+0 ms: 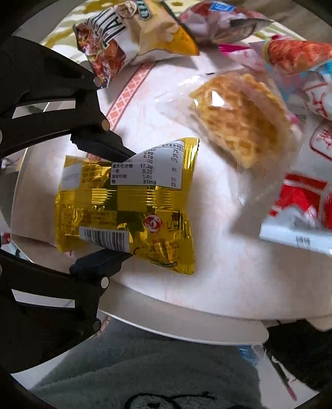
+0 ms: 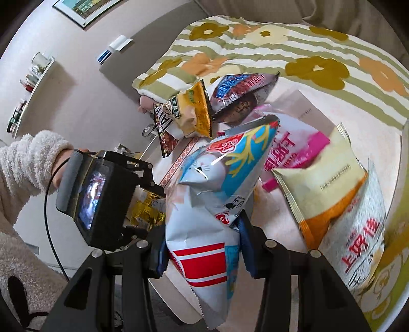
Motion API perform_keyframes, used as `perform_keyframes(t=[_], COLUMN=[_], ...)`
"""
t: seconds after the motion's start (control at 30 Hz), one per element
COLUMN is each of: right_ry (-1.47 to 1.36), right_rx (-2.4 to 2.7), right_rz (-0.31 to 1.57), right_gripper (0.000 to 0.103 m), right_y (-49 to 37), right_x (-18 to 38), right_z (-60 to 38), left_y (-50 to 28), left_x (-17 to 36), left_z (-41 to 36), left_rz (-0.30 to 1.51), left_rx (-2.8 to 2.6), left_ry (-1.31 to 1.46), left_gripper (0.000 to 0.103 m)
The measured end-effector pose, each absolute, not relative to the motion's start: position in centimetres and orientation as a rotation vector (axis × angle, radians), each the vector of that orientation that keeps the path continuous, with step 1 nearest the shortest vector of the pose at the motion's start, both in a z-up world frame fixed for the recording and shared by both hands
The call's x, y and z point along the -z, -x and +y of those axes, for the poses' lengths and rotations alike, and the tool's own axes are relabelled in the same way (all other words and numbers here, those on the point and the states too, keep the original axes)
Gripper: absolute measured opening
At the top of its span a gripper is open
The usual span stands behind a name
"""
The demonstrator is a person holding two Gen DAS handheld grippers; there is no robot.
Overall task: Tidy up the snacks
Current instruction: 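Carry both bags over the yellow-green box and release them inside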
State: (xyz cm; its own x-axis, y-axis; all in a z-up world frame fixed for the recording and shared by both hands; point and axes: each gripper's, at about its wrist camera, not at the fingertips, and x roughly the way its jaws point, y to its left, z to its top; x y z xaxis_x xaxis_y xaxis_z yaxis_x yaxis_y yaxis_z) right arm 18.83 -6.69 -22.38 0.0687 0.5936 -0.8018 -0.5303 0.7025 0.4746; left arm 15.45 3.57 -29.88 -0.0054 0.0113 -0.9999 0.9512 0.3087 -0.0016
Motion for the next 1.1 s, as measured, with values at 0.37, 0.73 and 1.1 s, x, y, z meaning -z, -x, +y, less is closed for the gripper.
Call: perform_keyframes(t=[0.37,0.73,1.1], right_ry=[-0.136,-0.212,-0.199], right_rx=[-0.763,-0.621,-0.471], right_rz=[1.199,1.053,0.944], right_gripper=[0.043,0.043,0.043], right_y=[-17.5,-16.1,-17.2], right_x=[20.7,13.4,8.3], right_z=[-8.5,-14.8,-29.1], left_y=[-17.0,-19.9,-21.5], left_x=[25.9,16.6,11.4], left_z=[6.1,3.1,-10.8], left_rz=[1.321,1.18,1.028], left_rx=[0.833,0.757,0.74], left_ry=[-0.745,-0.59,-0.476], left_gripper=[0.046,0.046,0.046])
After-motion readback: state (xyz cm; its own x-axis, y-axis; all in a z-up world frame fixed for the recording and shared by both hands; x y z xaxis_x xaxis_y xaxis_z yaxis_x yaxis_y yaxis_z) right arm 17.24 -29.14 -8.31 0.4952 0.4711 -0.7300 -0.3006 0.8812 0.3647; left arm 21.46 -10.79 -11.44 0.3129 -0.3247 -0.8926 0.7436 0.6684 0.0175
